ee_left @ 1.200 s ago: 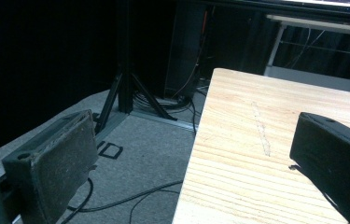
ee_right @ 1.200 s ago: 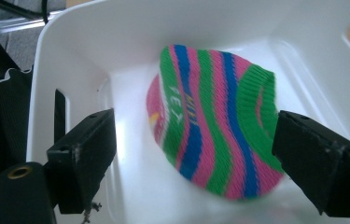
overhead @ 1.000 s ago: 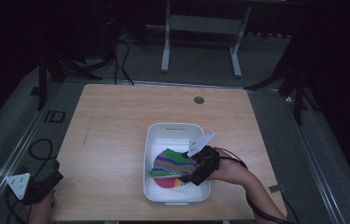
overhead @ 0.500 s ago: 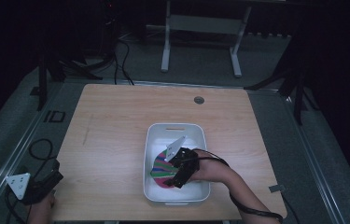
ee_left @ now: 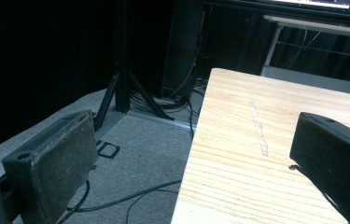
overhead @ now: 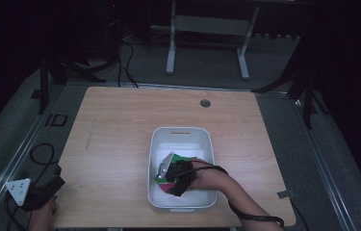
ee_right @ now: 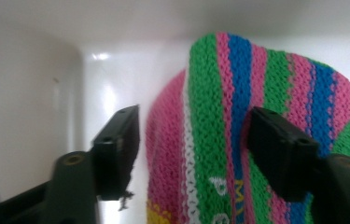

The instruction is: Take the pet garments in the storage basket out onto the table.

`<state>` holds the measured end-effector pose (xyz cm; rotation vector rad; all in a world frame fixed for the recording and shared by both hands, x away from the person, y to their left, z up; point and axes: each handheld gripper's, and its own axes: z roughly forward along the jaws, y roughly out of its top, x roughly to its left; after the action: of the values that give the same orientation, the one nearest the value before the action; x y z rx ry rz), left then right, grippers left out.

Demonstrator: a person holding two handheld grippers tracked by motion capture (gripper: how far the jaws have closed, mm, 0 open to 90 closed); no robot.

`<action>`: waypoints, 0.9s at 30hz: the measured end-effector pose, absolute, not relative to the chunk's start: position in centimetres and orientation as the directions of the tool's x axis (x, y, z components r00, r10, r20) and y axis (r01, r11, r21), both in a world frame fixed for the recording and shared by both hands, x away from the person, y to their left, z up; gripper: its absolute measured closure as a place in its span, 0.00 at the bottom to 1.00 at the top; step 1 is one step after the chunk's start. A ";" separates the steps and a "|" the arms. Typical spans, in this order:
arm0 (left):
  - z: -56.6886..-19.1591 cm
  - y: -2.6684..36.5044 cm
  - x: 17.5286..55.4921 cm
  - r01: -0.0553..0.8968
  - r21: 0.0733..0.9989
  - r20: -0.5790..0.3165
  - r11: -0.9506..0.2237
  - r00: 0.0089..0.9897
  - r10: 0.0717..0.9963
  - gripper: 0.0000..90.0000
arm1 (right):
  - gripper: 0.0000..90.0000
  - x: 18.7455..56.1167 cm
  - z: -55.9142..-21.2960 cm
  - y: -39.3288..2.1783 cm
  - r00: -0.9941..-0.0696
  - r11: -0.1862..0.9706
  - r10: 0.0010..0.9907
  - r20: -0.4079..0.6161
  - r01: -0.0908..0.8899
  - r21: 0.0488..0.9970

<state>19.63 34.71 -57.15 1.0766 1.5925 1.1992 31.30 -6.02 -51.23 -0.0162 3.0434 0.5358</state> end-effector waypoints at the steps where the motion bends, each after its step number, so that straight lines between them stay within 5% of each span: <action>1: -57.1 34.7 19.6 0.141 0.975 -0.127 0.169 -0.270 0.954 0.01 | 0.44 31.2 -51.4 -6.0 -0.998 0.945 -0.006 -0.066 -0.027 0.327; 4: -57.1 34.7 19.6 0.141 0.975 -0.126 0.169 -0.270 0.954 0.01 | 0.54 31.0 -51.7 -5.8 -0.994 0.956 -0.010 -0.108 -0.041 0.292; 7: -57.1 34.7 19.6 0.141 0.975 -0.127 0.170 -0.271 0.954 0.01 | 0.78 30.8 -51.6 -5.8 -0.984 0.956 -0.012 -0.179 -0.064 0.286; 17: -57.1 34.7 19.6 0.142 0.975 -0.127 0.170 -0.272 0.954 0.01 | 0.82 30.9 -49.1 -6.9 -0.987 0.921 0.021 -0.162 -0.044 0.388; 27: -57.1 34.7 19.6 0.145 0.975 -0.121 0.166 -0.276 0.953 0.01 | 0.82 31.1 -42.8 -8.8 -0.977 0.839 0.075 -0.200 -0.046 0.542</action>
<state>19.63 34.67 -57.13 1.0795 1.5981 1.2057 31.14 -8.85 -42.80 0.0223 2.8051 0.8354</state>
